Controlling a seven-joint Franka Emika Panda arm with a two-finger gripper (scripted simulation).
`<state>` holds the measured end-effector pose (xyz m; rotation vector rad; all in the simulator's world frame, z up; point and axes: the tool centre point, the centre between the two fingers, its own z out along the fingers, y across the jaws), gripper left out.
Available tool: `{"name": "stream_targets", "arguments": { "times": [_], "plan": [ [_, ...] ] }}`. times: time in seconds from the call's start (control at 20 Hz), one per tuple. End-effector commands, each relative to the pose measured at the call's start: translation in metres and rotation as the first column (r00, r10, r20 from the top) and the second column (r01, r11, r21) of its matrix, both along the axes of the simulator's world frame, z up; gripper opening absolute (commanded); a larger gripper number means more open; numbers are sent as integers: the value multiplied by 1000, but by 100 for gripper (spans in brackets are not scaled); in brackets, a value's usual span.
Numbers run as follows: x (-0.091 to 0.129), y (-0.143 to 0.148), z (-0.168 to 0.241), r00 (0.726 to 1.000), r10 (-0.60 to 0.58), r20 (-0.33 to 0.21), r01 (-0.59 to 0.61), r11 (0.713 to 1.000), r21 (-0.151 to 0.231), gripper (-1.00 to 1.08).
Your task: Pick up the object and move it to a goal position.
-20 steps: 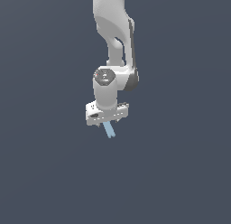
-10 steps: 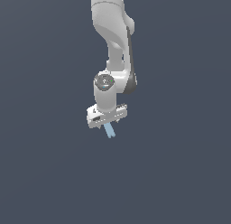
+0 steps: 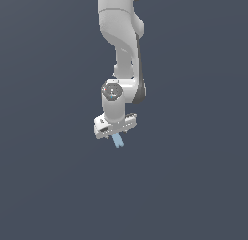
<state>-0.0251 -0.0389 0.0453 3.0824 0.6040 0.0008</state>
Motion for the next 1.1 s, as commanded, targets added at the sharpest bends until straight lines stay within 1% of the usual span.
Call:
{"name": "stream_targets", "arguments": {
  "times": [0.0,0.2,0.45,0.5,1.05],
  "plan": [
    [-1,0,-12,1000,1,-1,-1,1000,0,100],
    [-1,0,-30,1000,2,-1,-2,1000,0,100],
    [0,0,-36,1000,3,-1,-3,1000,0,100],
    [0,0,-36,1000,3,-1,-3,1000,0,-100],
    [-1,0,-36,1000,4,-1,-4,1000,0,-100]
  ]
}}
